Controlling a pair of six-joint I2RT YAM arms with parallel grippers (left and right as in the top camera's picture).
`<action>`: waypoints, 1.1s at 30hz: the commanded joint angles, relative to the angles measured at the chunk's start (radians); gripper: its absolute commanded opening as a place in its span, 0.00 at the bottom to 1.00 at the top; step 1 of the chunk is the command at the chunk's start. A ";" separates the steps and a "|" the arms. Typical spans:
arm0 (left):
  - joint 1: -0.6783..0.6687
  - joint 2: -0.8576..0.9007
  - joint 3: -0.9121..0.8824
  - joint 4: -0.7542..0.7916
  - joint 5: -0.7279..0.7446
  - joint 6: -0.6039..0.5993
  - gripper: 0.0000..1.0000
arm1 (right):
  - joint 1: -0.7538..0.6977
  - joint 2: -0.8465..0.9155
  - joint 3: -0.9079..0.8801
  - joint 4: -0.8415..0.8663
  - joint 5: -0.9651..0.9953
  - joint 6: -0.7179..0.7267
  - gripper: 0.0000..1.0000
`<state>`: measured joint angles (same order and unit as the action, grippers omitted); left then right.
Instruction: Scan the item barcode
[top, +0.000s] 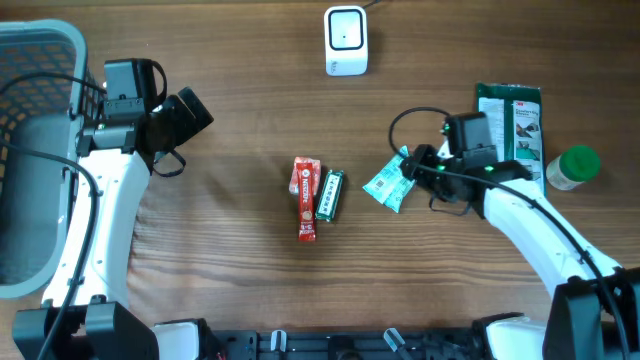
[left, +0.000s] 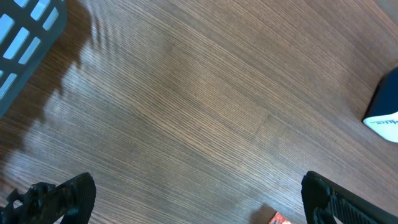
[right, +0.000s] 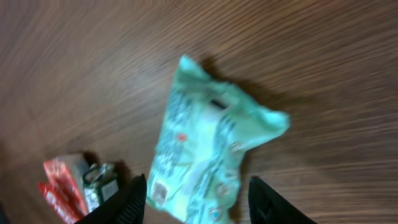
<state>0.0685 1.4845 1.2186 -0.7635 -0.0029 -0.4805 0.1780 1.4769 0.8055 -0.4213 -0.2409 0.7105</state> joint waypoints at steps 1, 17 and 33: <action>0.004 -0.009 0.008 -0.001 -0.010 0.001 1.00 | -0.013 0.019 -0.005 0.015 0.017 -0.005 0.52; 0.004 -0.009 0.008 -0.001 -0.010 0.001 1.00 | -0.012 0.270 -0.006 0.108 -0.048 -0.003 0.52; 0.004 -0.009 0.008 -0.001 -0.010 0.001 1.00 | -0.042 0.223 -0.005 0.178 -0.287 -0.240 0.03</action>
<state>0.0685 1.4845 1.2186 -0.7635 -0.0029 -0.4808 0.1513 1.7176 0.8253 -0.2409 -0.3935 0.6090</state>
